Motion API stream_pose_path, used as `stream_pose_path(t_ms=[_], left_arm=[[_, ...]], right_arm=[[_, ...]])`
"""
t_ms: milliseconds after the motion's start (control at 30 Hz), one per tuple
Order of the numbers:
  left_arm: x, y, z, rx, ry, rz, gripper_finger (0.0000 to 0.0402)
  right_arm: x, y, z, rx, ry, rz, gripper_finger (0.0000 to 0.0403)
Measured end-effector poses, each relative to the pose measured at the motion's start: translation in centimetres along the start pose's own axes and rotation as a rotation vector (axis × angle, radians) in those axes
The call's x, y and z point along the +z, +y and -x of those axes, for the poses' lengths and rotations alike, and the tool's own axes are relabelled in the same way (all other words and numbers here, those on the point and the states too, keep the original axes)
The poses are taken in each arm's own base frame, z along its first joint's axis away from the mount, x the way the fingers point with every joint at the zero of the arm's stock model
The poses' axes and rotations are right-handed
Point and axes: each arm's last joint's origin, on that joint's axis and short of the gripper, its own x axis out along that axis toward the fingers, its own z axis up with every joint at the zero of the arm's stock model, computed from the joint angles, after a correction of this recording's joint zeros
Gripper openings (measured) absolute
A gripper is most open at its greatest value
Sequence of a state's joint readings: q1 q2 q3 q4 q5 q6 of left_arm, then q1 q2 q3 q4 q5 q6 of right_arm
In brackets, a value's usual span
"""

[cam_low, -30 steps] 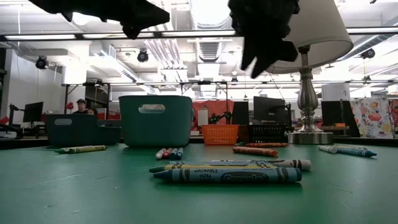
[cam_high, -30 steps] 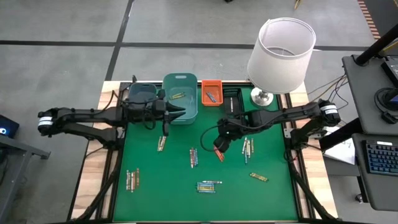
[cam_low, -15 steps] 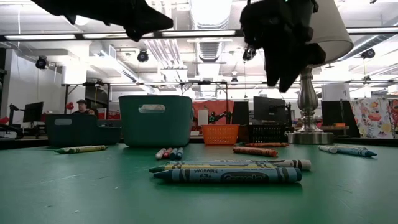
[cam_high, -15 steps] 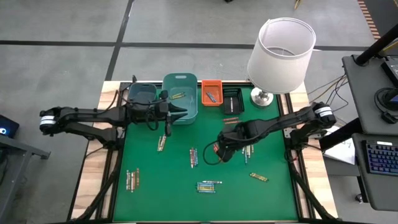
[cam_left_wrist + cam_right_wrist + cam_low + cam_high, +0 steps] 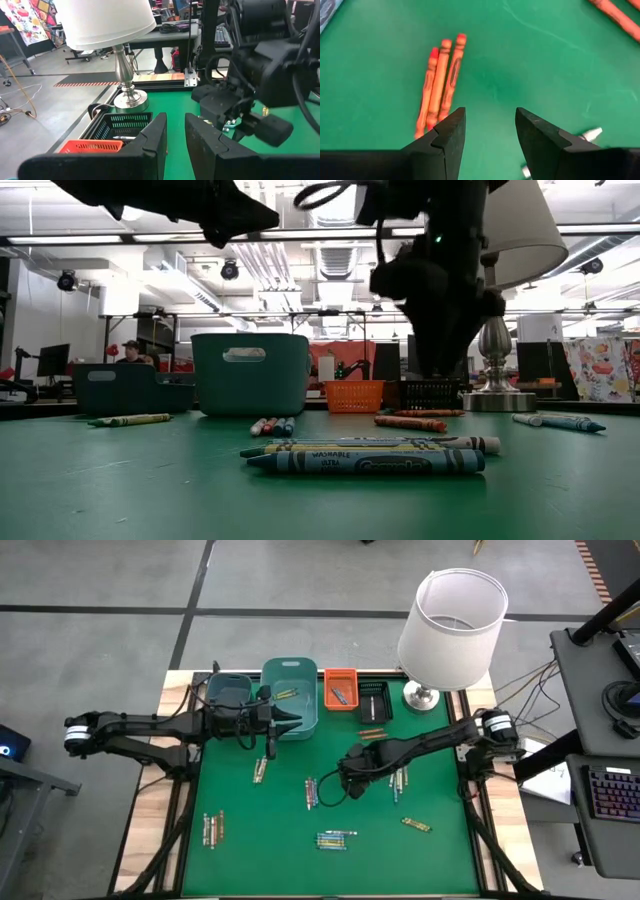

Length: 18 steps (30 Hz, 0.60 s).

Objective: Sort crayons
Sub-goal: Put the orange crayon into the blue bin

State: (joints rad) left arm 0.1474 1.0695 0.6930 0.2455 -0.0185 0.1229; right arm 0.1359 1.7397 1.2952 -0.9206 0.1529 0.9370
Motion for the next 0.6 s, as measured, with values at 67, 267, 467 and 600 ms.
stream_pose_path(t_ms=[67, 267, 467, 600], left_arm=[[0.0, 0.0, 0.0, 0.0, 0.0, 0.0, 0.0052], [0.0, 0.0, 0.0, 0.0, 0.0, 0.0, 0.0052], [0.0, 0.0, 0.0, 0.0, 0.0, 0.0, 0.0052], [0.0, 0.0, 0.0, 0.0, 0.0, 0.0, 0.0052]], right_arm=[[0.2, 0.3, -0.6, 0.002, -0.011, 0.007, 0.0164], [0.7, 1.3, -2.5, 0.025, -0.027, 0.044, 0.0164], [0.9, 1.4, -3.0, 0.019, -0.025, 0.046, 0.0164], [1.0, 1.4, -3.0, 0.009, -0.051, 0.046, 0.0164]])
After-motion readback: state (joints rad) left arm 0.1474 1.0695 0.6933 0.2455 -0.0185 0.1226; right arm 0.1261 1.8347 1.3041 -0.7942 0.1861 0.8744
